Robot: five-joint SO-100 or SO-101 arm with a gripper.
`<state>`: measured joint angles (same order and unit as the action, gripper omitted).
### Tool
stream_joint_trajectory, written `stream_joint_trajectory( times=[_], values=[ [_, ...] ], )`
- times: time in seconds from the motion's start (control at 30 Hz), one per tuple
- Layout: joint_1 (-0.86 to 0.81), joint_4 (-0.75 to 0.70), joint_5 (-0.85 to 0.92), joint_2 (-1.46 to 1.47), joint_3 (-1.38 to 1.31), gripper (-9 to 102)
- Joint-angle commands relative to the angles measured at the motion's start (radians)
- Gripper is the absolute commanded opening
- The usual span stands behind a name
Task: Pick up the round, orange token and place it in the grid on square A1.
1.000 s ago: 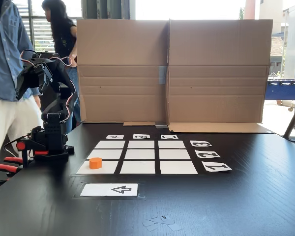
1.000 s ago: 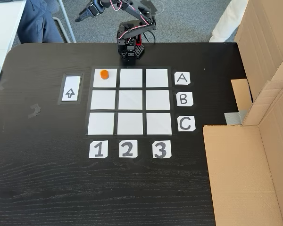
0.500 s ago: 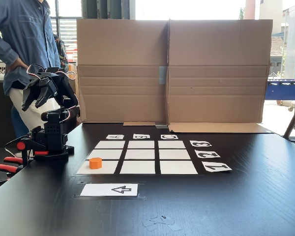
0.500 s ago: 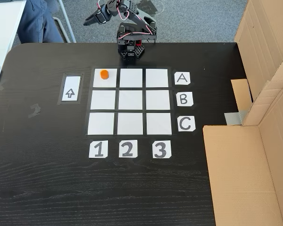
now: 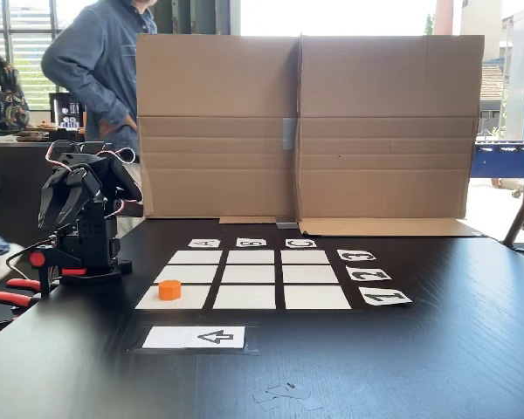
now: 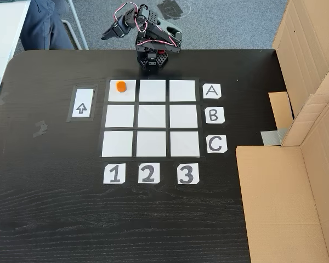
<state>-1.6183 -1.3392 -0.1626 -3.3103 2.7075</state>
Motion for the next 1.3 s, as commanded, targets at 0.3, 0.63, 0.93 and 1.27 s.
stream_joint_trajectory(
  times=[0.3, 0.63, 0.93, 1.27],
  values=[
    [-0.015, 0.037, 0.009, -0.011, 0.132, 8],
    [-0.048, 0.155, 0.031, -0.012, 0.267, 7],
    [-0.067, 0.218, 0.034, -0.012, 0.345, 6],
    [-0.072, 0.212, 0.048, -0.014, 0.347, 5]
  ],
)
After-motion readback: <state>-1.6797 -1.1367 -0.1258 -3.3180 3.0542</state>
